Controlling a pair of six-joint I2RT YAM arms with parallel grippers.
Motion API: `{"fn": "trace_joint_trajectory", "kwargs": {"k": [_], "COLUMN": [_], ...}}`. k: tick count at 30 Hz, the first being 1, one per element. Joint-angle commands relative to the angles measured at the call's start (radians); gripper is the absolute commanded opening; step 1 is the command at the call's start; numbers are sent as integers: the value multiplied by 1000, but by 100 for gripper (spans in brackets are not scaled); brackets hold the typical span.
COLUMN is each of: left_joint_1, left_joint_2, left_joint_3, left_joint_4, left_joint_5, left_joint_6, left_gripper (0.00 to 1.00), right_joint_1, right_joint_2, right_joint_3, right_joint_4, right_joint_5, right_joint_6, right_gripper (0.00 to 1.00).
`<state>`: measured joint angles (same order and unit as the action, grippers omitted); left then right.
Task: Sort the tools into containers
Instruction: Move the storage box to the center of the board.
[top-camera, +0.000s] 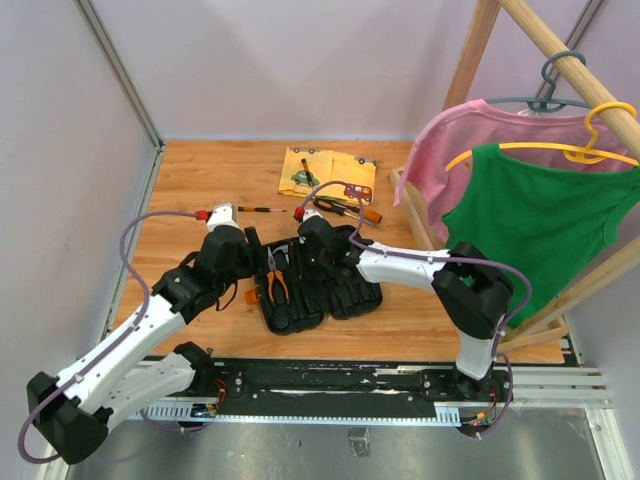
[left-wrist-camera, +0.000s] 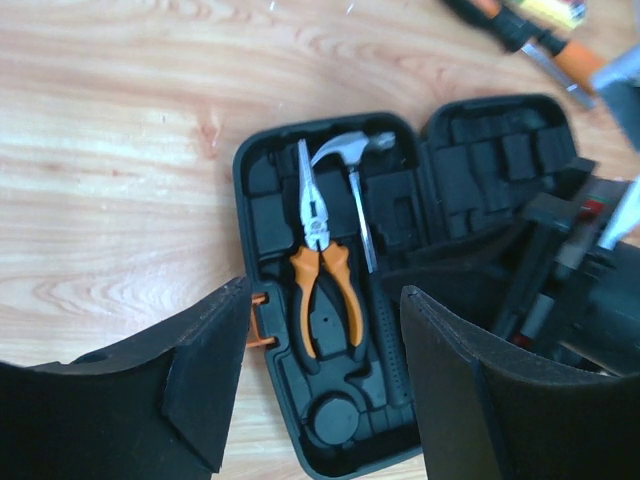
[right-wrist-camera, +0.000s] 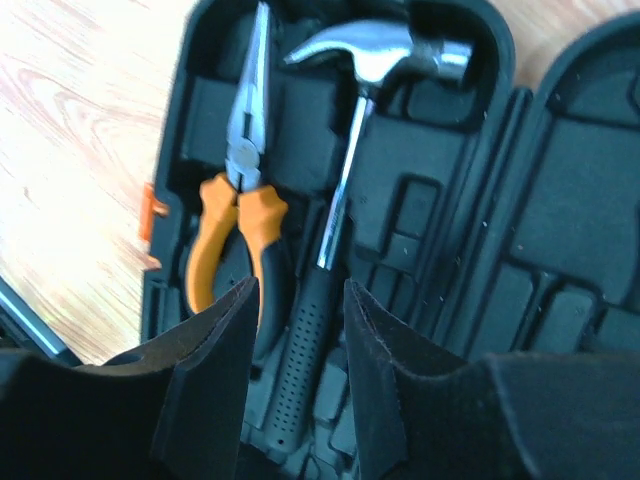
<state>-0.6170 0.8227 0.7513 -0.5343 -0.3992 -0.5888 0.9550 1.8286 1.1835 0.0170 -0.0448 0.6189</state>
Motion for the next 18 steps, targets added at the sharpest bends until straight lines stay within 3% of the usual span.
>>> {"fn": "trace_joint_trajectory", "kwargs": {"k": [1,10,18], "left_joint_1": [-4,-3,0], "left_joint_2": [78,156,139], "left_joint_3": [-43,-84,-117], "left_joint_4": [51,89,90], "left_joint_5": [-10,-57,-54], "left_joint_6": [-117,-144,-147], "left_gripper": [65,72,74], "right_joint_1": [17,9,-15], "right_joint_2": [-49,-134,-35], "right_joint_3": [-42,-56,46], "right_joint_4": [-20,-138,-212], "right_joint_5": [27,168,172], "right_joint_6": [-40,-136,-213], "right_gripper": [40,45,46]}}
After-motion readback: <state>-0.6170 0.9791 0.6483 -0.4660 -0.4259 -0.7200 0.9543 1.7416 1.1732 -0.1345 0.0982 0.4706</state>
